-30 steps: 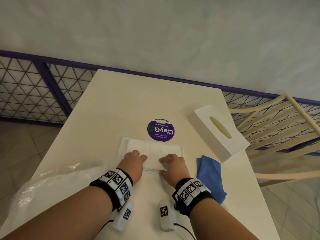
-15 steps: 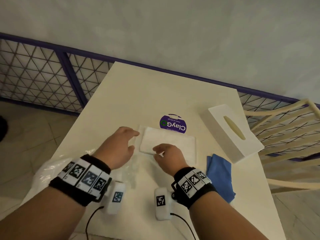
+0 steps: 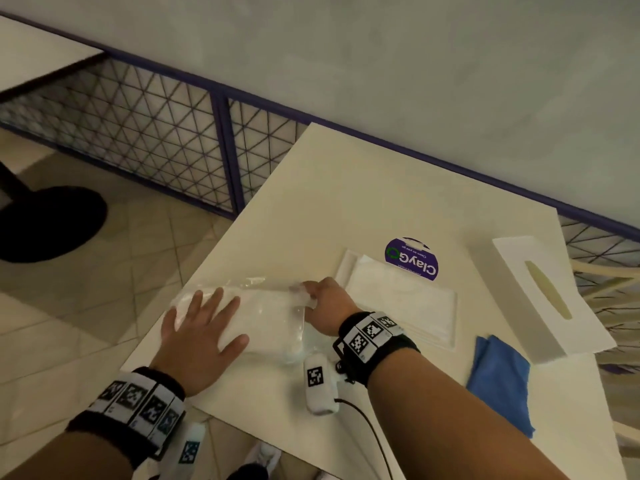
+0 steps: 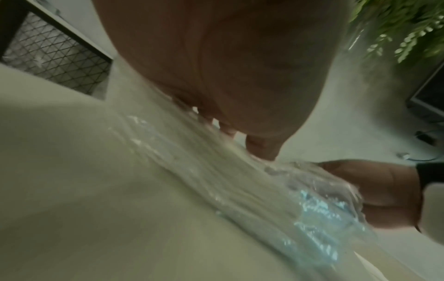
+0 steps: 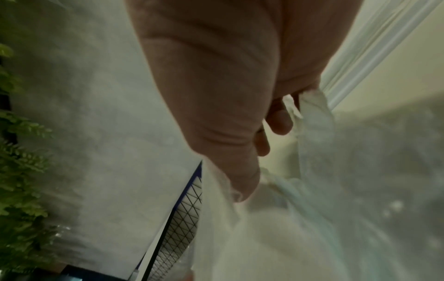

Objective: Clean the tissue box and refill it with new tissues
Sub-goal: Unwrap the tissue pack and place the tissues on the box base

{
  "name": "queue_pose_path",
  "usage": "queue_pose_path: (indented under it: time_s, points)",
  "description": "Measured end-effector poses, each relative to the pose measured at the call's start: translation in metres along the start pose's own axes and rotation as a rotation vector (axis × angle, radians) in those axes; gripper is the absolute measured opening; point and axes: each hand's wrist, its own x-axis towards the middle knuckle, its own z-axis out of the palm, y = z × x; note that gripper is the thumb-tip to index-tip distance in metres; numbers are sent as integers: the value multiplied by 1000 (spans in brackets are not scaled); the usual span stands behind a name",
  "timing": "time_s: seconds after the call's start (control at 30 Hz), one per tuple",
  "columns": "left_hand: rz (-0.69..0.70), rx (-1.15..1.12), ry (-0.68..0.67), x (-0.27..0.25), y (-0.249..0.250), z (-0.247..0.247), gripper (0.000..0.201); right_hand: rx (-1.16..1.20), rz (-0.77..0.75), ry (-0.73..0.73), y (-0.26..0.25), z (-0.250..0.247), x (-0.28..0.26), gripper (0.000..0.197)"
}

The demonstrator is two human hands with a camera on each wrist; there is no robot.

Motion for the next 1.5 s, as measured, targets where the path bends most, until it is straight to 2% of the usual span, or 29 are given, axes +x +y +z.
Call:
queue_pose_path:
  time_s: [0.13,0.2,0.33,0.5,0.57,0.63,0.73,0.93,1.03,1.17,1.27,1.37,1.43,1.5]
  points:
    - [-12,-16,5,-3,-4,9,85,-197,23,-59,-15,7,12,55]
    - [-14,-17,4,-4,-5,12,84,-221,47,-47,-20,10,13,56]
    - [-21,-19,5,-6,-6,16,85,-167,27,29,-25,12,13,42]
    - [-28,-36,23,-7,-7,19,85,-17,74,-5,-29,16,9,47]
    - [-30,-36,29,-7,-7,20,84,-67,56,17,-32,15,5,40]
    - [-32,-51,40,-7,-7,22,84,-173,-2,108,-37,13,0,28]
    - [-40,-60,57,-6,-7,25,83,-279,-51,129,-44,15,-6,29]
    - [-46,-76,77,-6,-6,27,84,-25,62,21,-42,16,-7,33]
    - [-56,-92,86,-7,-4,26,84,-21,77,-18,-41,17,-5,15]
    - [-72,-101,84,-8,-1,25,86,105,110,-19,-39,16,-1,27]
    - [-85,-92,67,-8,1,24,87,181,108,18,-38,15,-2,14]
    - [-81,-90,60,-8,0,26,87,195,130,-13,-35,18,-2,51]
    - [-78,-93,58,-9,-1,26,87,168,131,-12,-36,19,-2,51]
    - [-81,-93,55,-9,-1,27,87,193,135,17,-37,19,-1,38]
